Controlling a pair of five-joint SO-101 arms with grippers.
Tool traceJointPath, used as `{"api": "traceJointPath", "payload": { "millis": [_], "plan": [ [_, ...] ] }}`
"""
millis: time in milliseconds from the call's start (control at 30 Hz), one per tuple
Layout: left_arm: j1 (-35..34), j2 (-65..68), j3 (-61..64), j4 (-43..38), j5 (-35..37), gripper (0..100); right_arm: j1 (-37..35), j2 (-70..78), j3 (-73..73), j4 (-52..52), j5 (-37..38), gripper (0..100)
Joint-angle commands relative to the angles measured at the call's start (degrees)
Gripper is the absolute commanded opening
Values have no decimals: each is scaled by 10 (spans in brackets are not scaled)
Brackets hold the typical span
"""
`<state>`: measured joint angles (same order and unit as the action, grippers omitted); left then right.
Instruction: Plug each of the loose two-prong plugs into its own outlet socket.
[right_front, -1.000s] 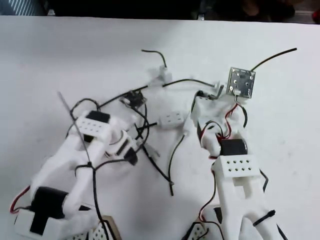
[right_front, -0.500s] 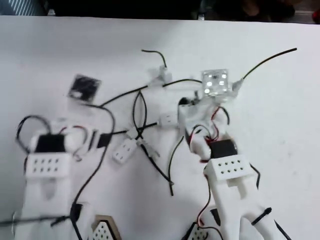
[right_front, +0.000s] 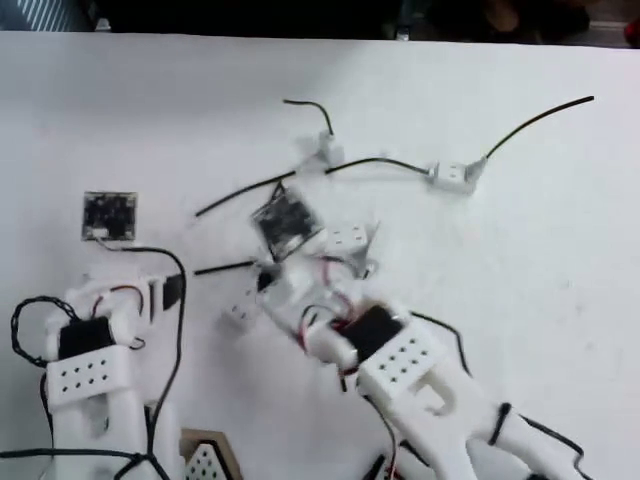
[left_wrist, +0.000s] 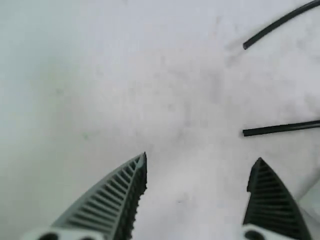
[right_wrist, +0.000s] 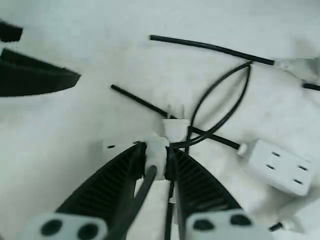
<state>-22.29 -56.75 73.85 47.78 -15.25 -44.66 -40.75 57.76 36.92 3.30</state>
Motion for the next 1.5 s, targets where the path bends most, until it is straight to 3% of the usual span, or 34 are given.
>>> {"api": "traceJointPath", "payload": {
  "millis": [0,200,600,1033,1467],
  "plan": [
    [-29,-15,-2,-16,27,317,-43,51,-31,-36,4,17],
    [-32,-15,-1,-16,28,317,-76,149,-32,-108,43,17],
    [-32,-15,-1,-16,29,317,-82,160,-36,-135,47,17],
    [-32,-12,1,-16,28,317,-92,247,-55,-129,47,17],
    [-32,-12,2,-16,26,317,-72,243,-77,-39,65,17]
  ]
}}
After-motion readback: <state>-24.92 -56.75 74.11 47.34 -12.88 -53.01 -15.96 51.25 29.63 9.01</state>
